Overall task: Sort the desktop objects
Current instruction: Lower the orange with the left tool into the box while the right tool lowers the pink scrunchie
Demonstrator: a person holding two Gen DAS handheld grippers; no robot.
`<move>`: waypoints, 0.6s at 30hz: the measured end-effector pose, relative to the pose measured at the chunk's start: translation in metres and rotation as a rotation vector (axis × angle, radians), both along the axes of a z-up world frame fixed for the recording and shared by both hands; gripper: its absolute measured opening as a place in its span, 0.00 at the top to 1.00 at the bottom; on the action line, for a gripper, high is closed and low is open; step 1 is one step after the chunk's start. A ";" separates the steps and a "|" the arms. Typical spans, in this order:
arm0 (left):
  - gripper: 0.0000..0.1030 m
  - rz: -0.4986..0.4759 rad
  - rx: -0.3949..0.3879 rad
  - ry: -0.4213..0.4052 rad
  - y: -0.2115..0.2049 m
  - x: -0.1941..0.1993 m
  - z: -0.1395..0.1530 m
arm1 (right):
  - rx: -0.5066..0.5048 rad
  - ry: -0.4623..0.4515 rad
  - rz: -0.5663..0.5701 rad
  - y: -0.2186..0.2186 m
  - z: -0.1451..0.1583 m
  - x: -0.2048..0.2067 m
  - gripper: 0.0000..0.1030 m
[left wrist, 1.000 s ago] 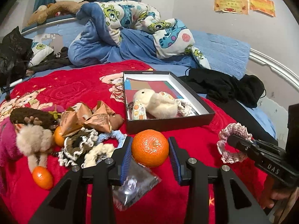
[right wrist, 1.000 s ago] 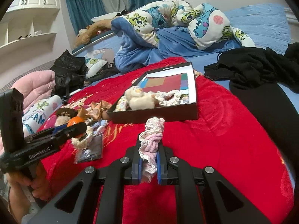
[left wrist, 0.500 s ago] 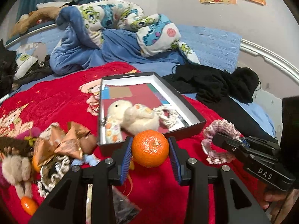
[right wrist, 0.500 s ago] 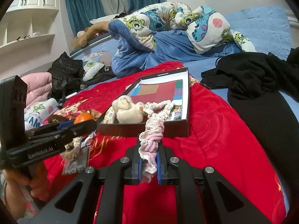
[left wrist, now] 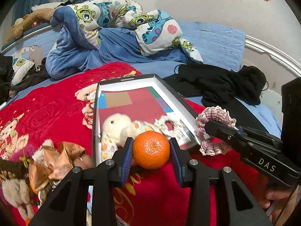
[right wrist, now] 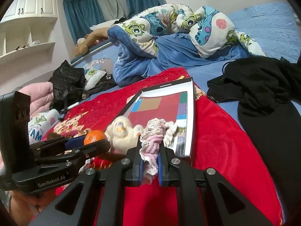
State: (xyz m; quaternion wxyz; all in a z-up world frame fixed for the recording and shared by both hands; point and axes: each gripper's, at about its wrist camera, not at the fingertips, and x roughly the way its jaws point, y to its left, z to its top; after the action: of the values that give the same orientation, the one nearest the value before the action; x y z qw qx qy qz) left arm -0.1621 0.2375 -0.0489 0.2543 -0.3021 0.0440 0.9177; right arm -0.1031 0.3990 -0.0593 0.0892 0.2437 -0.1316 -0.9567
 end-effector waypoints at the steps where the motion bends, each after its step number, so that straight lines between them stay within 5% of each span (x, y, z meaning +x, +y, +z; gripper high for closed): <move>1: 0.62 0.000 0.005 0.001 0.000 -0.004 0.002 | -0.002 0.002 0.004 0.001 0.001 -0.005 0.89; 18: 0.62 0.060 0.086 -0.056 0.016 -0.103 -0.002 | 0.035 0.000 0.062 0.007 0.018 -0.099 0.88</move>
State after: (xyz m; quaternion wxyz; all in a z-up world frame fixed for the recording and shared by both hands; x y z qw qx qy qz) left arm -0.2654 0.2534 -0.0513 0.2407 -0.3175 -0.0114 0.9171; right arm -0.2022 0.4058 -0.0409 0.1149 0.2491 -0.1073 -0.9556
